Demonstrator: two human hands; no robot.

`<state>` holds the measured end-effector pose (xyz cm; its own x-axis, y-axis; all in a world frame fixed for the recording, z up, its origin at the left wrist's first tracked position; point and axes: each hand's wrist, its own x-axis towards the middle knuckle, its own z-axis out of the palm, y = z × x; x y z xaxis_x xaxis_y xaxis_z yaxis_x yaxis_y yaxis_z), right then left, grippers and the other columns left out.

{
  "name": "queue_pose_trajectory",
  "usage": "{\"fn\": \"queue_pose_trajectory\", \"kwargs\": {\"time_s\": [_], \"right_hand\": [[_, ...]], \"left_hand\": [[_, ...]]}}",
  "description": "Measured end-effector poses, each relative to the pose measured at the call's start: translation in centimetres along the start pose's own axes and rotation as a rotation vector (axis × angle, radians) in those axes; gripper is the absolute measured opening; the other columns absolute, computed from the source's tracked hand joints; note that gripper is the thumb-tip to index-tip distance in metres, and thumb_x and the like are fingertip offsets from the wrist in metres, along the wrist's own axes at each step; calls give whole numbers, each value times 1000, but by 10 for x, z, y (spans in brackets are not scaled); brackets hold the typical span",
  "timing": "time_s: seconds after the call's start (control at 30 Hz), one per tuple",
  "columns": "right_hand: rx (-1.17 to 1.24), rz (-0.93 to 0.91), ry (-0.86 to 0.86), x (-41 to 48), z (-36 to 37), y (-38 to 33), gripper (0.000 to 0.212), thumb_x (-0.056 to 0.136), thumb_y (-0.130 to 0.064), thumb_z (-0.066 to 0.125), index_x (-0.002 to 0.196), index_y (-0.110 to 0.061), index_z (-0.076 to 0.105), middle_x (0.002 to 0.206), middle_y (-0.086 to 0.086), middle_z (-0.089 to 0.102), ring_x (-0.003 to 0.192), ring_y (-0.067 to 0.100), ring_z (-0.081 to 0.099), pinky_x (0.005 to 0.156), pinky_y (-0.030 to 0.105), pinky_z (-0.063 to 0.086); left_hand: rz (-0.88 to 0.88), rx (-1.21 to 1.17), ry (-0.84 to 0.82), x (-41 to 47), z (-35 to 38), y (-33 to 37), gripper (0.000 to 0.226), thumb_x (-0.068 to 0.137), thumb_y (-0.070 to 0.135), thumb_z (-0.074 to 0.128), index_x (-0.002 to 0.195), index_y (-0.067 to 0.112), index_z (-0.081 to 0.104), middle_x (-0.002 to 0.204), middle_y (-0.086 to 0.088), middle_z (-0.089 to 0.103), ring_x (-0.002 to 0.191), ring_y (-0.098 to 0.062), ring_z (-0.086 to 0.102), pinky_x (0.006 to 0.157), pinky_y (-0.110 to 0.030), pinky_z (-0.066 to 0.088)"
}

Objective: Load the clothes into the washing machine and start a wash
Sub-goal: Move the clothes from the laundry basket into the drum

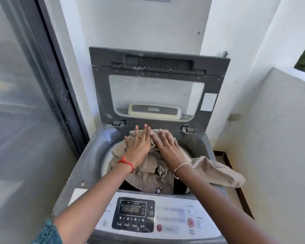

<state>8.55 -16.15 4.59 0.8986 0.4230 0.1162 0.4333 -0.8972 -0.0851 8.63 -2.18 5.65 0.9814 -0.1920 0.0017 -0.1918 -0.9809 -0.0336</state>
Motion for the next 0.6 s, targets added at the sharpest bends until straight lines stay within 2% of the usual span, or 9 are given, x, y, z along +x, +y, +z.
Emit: {"fn": "queue_pose_trajectory", "kwargs": {"time_s": [0.03,0.07,0.13,0.2,0.27,0.33,0.43,0.5,0.6], "right_hand": [[-5,-2,-33,4,10,-2,73,90,-15,39,147,-24,-6,157,11,-5,145,30,-4,118,45,10],[-2,-3,-56,8,19,-5,64,89,-20,22,147,-24,-5,157,12,-4,145,30,-3,118,45,11],[25,-11,-74,16,36,-8,78,70,-29,-11,148,-24,-1,157,12,0,145,31,0,117,46,13],[8,-18,-109,22,51,-11,89,61,-28,-19,148,-24,-2,157,11,0,145,30,0,117,45,13],[19,-5,-145,27,64,-12,75,73,-23,-14,148,-25,-2,157,11,-2,145,29,0,117,43,12],[20,2,-202,33,77,-11,57,93,-12,6,148,-25,-4,157,11,-5,145,28,-1,117,41,10],[-5,17,-279,34,94,-5,66,97,-4,25,147,-29,-9,157,9,-8,146,24,-2,117,38,11],[20,40,-323,31,99,0,77,94,-3,39,146,-30,-11,157,9,-9,146,23,-2,117,39,11],[56,76,-339,24,98,12,87,90,-16,54,146,-31,-11,158,7,-8,146,23,-2,117,41,11]], "left_hand": [[-14,-14,-42,3,10,-5,55,101,7,20,146,2,-11,156,-11,-19,141,-41,-16,106,-69,17],[-23,-31,-79,4,19,-8,54,102,10,18,146,2,-11,156,-11,-19,141,-40,-17,107,-69,16],[-44,-48,-120,8,33,-14,54,103,19,17,147,3,-10,156,-9,-18,141,-39,-16,107,-69,15],[-78,-48,-145,11,45,-20,53,103,18,15,147,4,-9,157,-9,-15,142,-39,-13,106,-69,17],[-101,-43,-173,12,55,-25,52,101,11,15,147,4,-9,157,-9,-14,143,-38,-12,106,-69,16],[-105,-55,-223,12,62,-30,58,98,2,20,147,6,-11,157,-10,-17,143,-37,-15,106,-70,12],[-116,-98,-323,15,74,-35,75,92,-6,34,146,7,-17,155,-11,-21,141,-34,-20,106,-70,5],[-113,-147,-353,17,78,-34,86,93,9,49,145,7,-20,155,-11,-23,141,-33,-23,106,-70,2],[-70,-184,-358,24,80,-25,108,85,30,65,144,5,-21,154,-14,-23,141,-32,-22,108,-68,1]]}}
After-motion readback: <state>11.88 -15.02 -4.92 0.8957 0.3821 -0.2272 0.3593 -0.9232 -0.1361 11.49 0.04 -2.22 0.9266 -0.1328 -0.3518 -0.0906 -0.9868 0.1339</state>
